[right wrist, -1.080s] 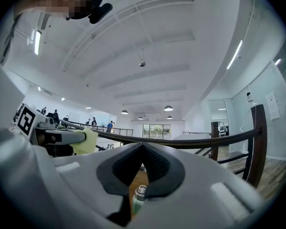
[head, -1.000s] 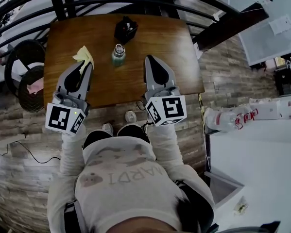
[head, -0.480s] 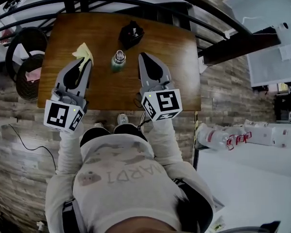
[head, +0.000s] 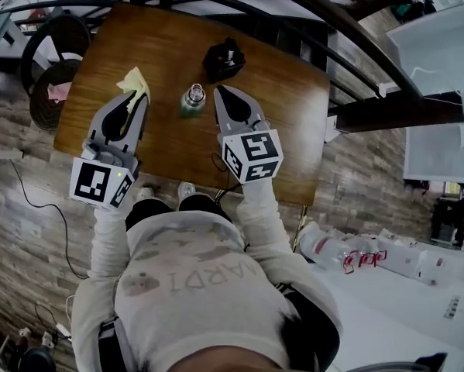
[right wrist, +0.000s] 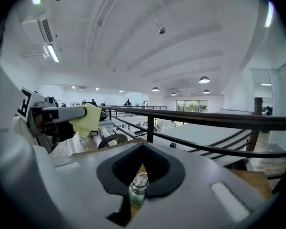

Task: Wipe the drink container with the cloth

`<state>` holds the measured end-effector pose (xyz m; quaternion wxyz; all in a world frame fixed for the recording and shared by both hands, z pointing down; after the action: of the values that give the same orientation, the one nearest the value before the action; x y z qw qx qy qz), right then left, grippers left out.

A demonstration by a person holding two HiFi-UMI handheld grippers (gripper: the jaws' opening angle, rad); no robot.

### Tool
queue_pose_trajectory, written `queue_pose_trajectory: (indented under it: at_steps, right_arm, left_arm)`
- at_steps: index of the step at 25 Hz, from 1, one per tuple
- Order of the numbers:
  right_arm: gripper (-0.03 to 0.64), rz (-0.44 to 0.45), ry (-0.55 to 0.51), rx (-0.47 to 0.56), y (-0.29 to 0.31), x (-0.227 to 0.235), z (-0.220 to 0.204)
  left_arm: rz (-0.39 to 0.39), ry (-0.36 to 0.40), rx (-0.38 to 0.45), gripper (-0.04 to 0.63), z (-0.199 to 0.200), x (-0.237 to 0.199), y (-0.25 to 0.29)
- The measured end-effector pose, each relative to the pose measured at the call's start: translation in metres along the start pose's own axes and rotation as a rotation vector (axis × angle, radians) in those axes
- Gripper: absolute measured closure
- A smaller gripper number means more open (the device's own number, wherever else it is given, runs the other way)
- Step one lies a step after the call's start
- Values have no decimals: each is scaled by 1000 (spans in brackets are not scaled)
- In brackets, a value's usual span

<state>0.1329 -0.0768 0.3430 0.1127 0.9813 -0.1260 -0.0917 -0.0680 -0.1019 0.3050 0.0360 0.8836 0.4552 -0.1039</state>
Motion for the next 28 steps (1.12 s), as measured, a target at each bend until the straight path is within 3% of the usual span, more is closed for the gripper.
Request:
queue_pose_trajectory:
  at_steps: [15,28]
  right_arm:
    - [606,246,2,-192,51,7,-76]
    - [606,291,-29,-259,75,6,-101]
  left_arm:
    - [198,-64,-30,566,-53,15,-3]
    - [211,-107,-110,566,-96,27,2]
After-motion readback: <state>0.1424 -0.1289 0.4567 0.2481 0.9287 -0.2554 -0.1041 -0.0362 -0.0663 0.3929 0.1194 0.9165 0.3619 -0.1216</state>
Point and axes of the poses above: the fingertips, and each gripper's own axes: y forward along the fingers, x to its right, z out of its top, the point moved 5 cm from there along -y, backward along the fingers, and after that the axes turned 9 degrees about -y, right-handed, at the moved point
